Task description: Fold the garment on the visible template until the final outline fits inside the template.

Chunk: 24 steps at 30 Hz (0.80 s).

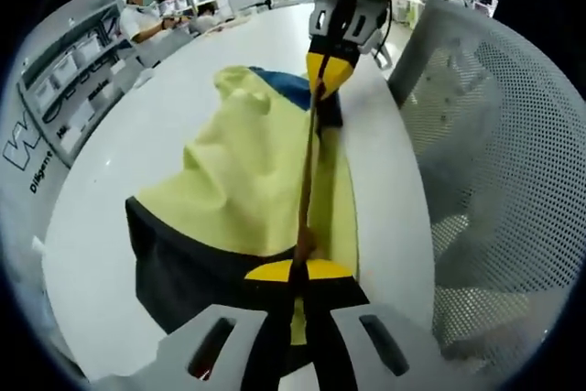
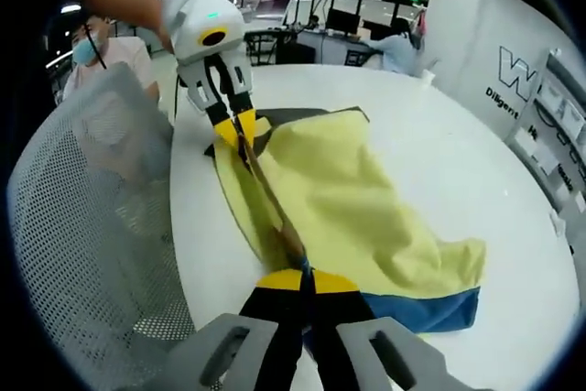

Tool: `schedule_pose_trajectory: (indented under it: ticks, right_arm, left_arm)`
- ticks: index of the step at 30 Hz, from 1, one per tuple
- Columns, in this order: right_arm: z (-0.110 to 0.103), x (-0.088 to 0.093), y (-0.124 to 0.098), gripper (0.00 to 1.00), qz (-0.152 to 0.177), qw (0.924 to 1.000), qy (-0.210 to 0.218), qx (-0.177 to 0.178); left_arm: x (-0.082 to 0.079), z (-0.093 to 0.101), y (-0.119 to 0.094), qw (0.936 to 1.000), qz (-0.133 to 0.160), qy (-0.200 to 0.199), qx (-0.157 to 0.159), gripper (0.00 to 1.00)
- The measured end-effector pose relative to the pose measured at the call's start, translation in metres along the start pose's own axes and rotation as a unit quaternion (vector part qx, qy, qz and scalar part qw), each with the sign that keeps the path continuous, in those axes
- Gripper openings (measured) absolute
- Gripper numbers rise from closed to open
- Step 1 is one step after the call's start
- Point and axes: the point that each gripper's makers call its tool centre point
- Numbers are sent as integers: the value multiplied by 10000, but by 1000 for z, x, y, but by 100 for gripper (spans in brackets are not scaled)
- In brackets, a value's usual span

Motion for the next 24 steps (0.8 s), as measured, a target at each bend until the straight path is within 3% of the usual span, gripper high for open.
schedule_pose_trajectory:
  ticks: [4,7,16,24]
  right_arm:
    - [5,-8,-5,0,54,9999,-74,103]
    - [12,-16,-11,0,121,9991,-357,185]
    - [46,-50,-33,0,393,9943,-752,641]
    - [72,-70,-50,0,565,9901,-823,989]
  left_arm:
    - [-8,-9,-9,9992,145,-349,-97,6]
    - [-17,-17,-20,9958,261,-856,-166,6]
    - [-48,-43,-45,9938,553,-907,-317,6]
    - [-77,-71,-67,9898,878,-955,-588,6]
Point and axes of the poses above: the point that each gripper's makers call its tool centre point, and the gripper's own axes: y roughly forward along the fingers, z roughly to its right, x roughly out of its underside, and after that the axes turned 5 degrees about x, right-handed
